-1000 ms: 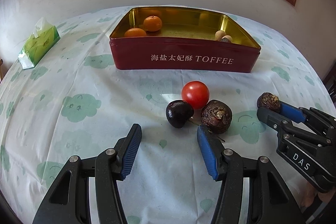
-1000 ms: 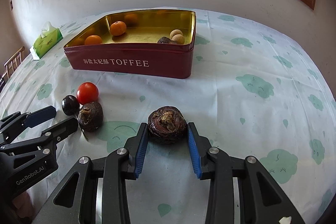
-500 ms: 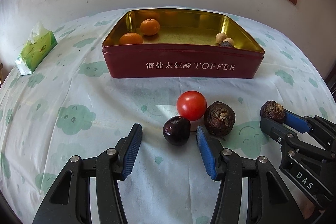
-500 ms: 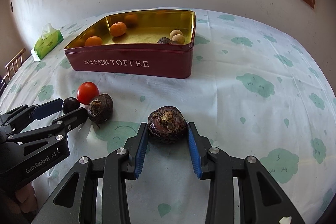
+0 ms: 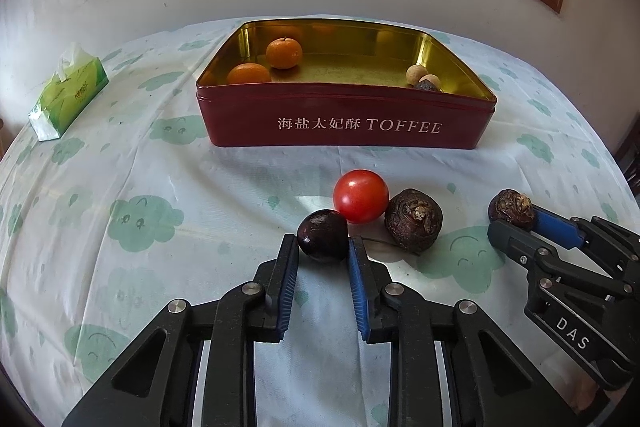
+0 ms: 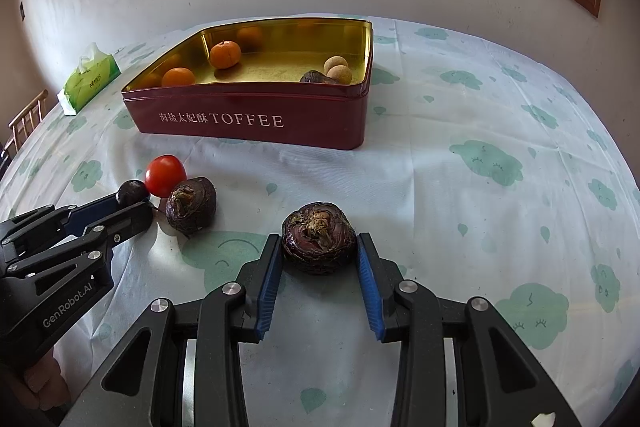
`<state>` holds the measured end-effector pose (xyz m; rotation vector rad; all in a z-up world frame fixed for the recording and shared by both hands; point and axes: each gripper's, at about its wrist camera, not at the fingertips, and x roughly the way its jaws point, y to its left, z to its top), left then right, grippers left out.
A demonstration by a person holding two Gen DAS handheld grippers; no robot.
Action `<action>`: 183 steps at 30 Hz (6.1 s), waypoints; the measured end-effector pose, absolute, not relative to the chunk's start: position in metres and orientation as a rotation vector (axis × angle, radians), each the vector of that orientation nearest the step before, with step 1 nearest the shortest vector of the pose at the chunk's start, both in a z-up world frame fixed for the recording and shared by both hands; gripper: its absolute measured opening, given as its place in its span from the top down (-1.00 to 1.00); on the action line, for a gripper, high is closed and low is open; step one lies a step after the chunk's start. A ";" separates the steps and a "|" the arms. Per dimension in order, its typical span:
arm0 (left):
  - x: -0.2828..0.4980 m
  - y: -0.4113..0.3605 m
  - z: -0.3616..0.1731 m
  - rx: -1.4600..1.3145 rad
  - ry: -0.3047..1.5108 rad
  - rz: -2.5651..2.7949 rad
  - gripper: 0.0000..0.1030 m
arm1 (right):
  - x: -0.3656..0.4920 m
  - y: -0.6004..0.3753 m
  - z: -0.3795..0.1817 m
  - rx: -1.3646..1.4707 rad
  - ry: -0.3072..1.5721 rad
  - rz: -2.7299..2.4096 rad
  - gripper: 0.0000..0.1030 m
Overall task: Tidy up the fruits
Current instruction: 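Grasp the dark purple plum with the left gripper while the right gripper holds the brown fruit, then carry the plum and brown fruit over the tin with both grippers, then open both grippers to drop the plum and brown fruit into the tin, then move both open grippers back toward the tomato and last brown fruit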
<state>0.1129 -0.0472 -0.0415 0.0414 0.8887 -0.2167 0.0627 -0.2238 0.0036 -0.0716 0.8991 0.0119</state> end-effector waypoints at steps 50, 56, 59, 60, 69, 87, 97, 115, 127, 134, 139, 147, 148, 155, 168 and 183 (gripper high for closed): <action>0.102 -0.034 -0.023 0.014 0.844 -0.196 0.51 | 0.057 -0.231 0.010 -0.081 0.890 -0.023 0.35; 0.102 -0.034 -0.013 0.014 0.825 -0.195 0.51 | 0.055 -0.228 0.021 -0.092 0.868 -0.022 0.35; 0.103 -0.034 -0.009 0.013 0.818 -0.197 0.51 | 0.055 -0.227 0.026 -0.094 0.857 -0.018 0.35; 0.103 -0.034 -0.008 0.013 0.816 -0.196 0.51 | 0.056 -0.226 0.028 -0.095 0.855 -0.018 0.35; 0.113 -0.033 0.006 0.014 0.794 -0.195 0.51 | 0.065 -0.219 0.043 -0.100 0.836 -0.004 0.35; 0.155 -0.030 0.034 0.013 0.746 -0.175 0.51 | 0.102 -0.208 0.074 -0.112 0.794 0.025 0.35; 0.183 -0.025 0.035 0.014 0.751 -0.159 0.51 | 0.129 -0.200 0.078 -0.132 0.789 0.041 0.35; 0.231 -0.017 0.008 0.023 0.812 -0.131 0.51 | 0.178 -0.204 0.059 -0.124 0.830 0.055 0.35; 0.251 -0.026 -0.004 0.036 0.836 -0.137 0.51 | 0.200 -0.199 0.036 -0.133 0.876 0.068 0.35; 0.256 -0.030 -0.012 0.049 0.854 -0.137 0.51 | 0.208 -0.201 0.030 -0.134 0.888 0.057 0.35; 0.257 -0.031 -0.013 0.057 0.848 -0.126 0.51 | 0.210 -0.201 0.028 -0.139 0.889 0.057 0.35; 0.256 -0.035 -0.013 0.082 0.843 -0.112 0.49 | 0.210 -0.201 0.025 -0.119 0.905 0.059 0.32; 0.255 -0.035 -0.013 0.084 0.844 -0.112 0.49 | 0.210 -0.202 0.025 -0.115 0.905 0.057 0.32; 0.254 -0.036 -0.014 0.084 0.854 -0.119 0.39 | 0.208 -0.202 0.025 -0.110 0.912 0.053 0.32; 0.241 -0.035 -0.013 0.078 0.869 -0.118 0.09 | 0.190 -0.199 0.033 -0.121 0.893 0.045 0.20; 0.199 -0.025 0.007 0.059 0.813 -0.127 0.08 | 0.150 -0.196 0.052 -0.126 0.847 0.032 0.20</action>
